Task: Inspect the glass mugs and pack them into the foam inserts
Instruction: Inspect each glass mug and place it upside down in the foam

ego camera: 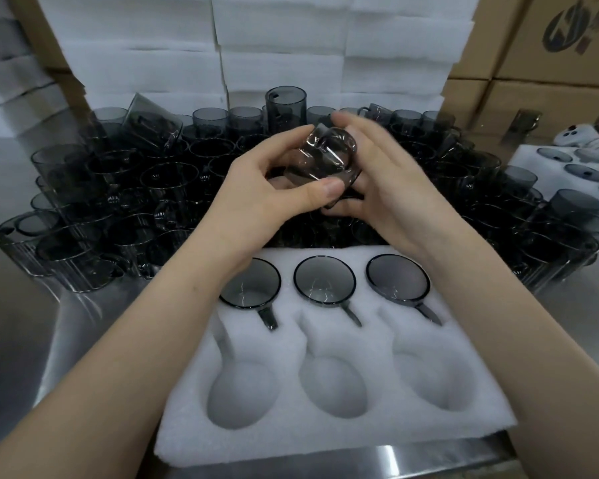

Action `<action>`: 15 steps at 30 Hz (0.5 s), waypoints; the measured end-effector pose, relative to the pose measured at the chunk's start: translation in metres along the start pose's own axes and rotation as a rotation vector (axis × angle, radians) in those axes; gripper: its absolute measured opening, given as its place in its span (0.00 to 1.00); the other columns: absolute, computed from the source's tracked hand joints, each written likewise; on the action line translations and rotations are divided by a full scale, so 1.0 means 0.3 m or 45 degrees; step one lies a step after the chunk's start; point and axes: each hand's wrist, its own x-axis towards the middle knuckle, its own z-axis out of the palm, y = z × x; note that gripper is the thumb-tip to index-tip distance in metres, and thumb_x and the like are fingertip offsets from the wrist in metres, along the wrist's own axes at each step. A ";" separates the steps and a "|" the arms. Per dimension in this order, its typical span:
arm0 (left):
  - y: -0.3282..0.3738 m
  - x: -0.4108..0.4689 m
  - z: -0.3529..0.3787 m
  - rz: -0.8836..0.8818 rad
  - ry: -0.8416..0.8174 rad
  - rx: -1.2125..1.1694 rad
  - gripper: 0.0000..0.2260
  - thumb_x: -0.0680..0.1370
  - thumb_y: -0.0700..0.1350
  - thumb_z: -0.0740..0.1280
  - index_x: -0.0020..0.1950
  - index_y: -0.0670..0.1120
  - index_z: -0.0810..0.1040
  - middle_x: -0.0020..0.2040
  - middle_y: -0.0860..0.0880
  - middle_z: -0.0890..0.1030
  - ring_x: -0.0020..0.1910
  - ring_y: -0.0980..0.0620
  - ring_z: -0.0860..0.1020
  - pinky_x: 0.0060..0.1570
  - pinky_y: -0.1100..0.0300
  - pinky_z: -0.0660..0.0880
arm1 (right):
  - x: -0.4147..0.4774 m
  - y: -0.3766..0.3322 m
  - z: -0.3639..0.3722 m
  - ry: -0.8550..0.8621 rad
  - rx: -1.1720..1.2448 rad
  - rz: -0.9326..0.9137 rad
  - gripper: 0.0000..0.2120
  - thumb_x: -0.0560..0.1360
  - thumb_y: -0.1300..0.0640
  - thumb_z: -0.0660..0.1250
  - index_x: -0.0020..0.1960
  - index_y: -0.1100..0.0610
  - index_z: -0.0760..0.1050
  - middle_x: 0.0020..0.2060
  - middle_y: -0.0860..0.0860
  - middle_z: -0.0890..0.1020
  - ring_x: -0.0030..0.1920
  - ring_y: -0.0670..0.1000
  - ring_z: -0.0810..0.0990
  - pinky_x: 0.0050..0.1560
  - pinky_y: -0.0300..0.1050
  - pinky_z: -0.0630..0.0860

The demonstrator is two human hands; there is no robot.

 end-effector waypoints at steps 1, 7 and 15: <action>-0.001 0.000 -0.004 0.009 0.006 0.024 0.32 0.66 0.38 0.76 0.69 0.42 0.72 0.57 0.46 0.81 0.51 0.55 0.82 0.55 0.57 0.78 | 0.001 0.002 -0.005 -0.113 0.103 0.128 0.18 0.77 0.46 0.64 0.66 0.50 0.73 0.57 0.54 0.82 0.53 0.55 0.83 0.48 0.53 0.80; 0.015 -0.020 0.018 0.201 -0.056 0.473 0.35 0.66 0.46 0.75 0.73 0.50 0.69 0.65 0.55 0.78 0.64 0.60 0.75 0.67 0.57 0.71 | -0.006 0.022 0.000 -0.130 0.076 -0.042 0.18 0.75 0.58 0.70 0.63 0.48 0.76 0.56 0.49 0.83 0.55 0.52 0.82 0.45 0.51 0.81; 0.036 -0.040 0.051 0.372 0.096 0.678 0.25 0.68 0.49 0.74 0.64 0.51 0.77 0.46 0.69 0.78 0.50 0.71 0.77 0.50 0.79 0.69 | -0.019 0.013 0.037 0.117 -0.418 -0.390 0.17 0.78 0.58 0.67 0.66 0.51 0.74 0.58 0.47 0.79 0.50 0.35 0.80 0.46 0.30 0.77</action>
